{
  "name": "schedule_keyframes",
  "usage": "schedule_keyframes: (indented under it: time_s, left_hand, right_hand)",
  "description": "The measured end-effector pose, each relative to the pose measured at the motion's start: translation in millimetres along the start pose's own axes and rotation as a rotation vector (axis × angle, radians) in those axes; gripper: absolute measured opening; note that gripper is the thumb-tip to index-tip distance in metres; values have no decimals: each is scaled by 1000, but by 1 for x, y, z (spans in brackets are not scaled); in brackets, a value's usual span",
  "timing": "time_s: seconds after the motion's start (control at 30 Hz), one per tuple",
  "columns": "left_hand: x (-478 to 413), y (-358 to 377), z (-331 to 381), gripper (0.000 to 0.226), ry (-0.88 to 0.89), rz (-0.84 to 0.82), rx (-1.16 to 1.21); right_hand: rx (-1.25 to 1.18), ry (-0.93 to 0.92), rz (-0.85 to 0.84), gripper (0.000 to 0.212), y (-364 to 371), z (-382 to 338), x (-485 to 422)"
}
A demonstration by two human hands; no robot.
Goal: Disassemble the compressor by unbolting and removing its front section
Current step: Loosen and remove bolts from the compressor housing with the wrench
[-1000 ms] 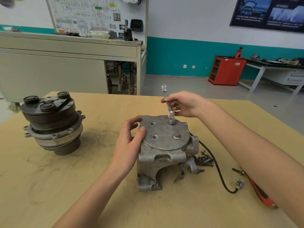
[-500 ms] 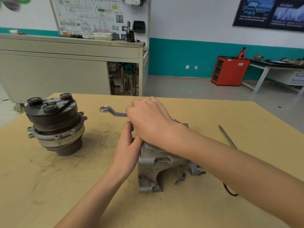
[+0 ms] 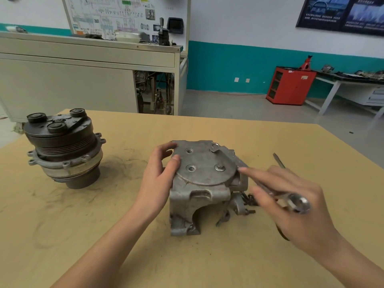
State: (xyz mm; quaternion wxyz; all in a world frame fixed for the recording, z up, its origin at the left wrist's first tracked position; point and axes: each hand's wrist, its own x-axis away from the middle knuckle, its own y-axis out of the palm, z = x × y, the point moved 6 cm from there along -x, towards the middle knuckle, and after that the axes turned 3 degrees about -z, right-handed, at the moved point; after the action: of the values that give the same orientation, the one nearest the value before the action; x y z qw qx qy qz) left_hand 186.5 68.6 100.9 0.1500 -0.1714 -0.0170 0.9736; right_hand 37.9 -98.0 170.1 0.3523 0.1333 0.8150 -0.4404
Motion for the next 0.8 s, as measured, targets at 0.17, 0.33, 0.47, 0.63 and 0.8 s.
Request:
schedule_keyframes:
  time_s: [0.17, 0.33, 0.47, 0.63, 0.8]
  left_hand:
    - [-1, 1, 1, 23, -9, 2, 9]
    - [0, 1, 0, 22, -25, 8, 36]
    - [0, 0, -1, 23, -32, 5, 40]
    - [-1, 1, -1, 27, -29, -2, 38]
    - [-1, 0, -2, 26, -35, -4, 19]
  right_hand:
    - [-699, 519, 164, 29, -3, 73, -1]
    - [-1028, 762, 99, 14, 8, 126, -31]
    - [-976, 870, 10, 18, 27, 155, -67]
    - [-815, 984, -277, 14, 63, 167, -117]
    - [-611, 1020, -533, 16, 82, 165, -149]
